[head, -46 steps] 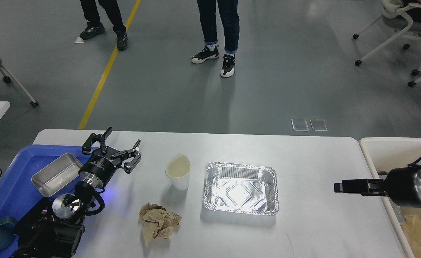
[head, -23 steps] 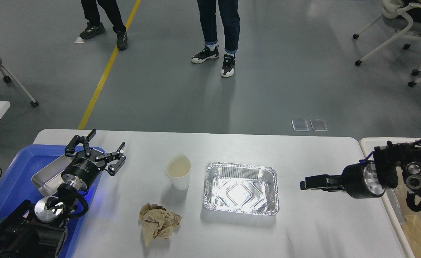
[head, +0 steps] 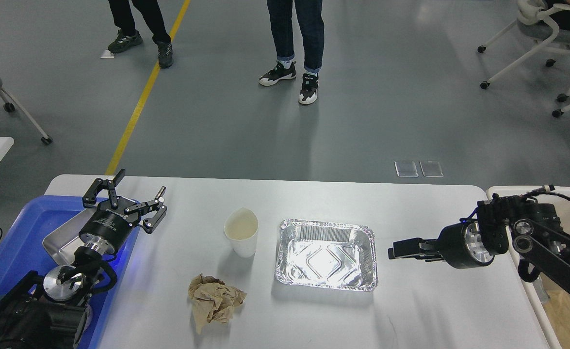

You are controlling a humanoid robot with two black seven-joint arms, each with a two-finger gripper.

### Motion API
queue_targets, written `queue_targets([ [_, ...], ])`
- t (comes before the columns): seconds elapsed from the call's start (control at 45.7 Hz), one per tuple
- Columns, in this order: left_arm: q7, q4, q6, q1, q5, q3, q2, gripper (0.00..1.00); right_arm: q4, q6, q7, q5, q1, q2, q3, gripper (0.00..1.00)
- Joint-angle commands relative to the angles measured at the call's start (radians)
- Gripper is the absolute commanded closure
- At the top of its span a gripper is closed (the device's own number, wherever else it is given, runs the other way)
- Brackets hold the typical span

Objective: Tidy desktop
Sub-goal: 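Reach the right gripper to the foil tray's near edge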

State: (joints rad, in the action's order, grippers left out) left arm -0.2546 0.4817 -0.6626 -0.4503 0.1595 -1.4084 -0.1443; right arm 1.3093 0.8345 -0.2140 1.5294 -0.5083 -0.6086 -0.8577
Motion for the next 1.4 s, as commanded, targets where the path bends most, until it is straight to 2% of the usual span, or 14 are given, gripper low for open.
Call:
queue_targets([
  [0.0,-0.002,0.003,-0.032,0.002,0.009,-0.013,0.008,0.03,-0.015,0.000,0.001,0.000,-0.001,0.013,0.003,0.00],
  [0.153,-0.005,0.008,-0.094,0.004,0.023,-0.069,0.029,0.03,-0.030,0.000,0.001,0.000,-0.001,0.043,0.005,0.00],
  [0.306,-0.026,0.008,-0.130,0.010,0.049,-0.133,0.035,0.03,-0.048,0.000,-0.001,0.003,-0.004,0.075,0.032,0.00],
  [0.482,-0.095,0.006,-0.172,0.038,0.060,-0.162,0.038,0.03,-0.093,0.000,-0.001,0.028,-0.033,0.119,0.052,0.00],
  [0.591,-0.120,0.005,-0.242,0.038,0.058,-0.149,0.031,0.03,-0.117,0.000,-0.001,0.029,-0.056,0.148,0.057,0.00],
  [0.81,-0.130,0.003,-0.273,0.041,0.049,-0.145,0.003,0.03,-0.163,0.000,-0.001,0.029,-0.084,0.181,0.083,0.00],
  [1.379,-0.132,0.000,-0.264,0.079,0.044,-0.145,-0.008,0.03,-0.326,-0.032,0.001,0.064,-0.119,0.309,0.106,0.00],
])
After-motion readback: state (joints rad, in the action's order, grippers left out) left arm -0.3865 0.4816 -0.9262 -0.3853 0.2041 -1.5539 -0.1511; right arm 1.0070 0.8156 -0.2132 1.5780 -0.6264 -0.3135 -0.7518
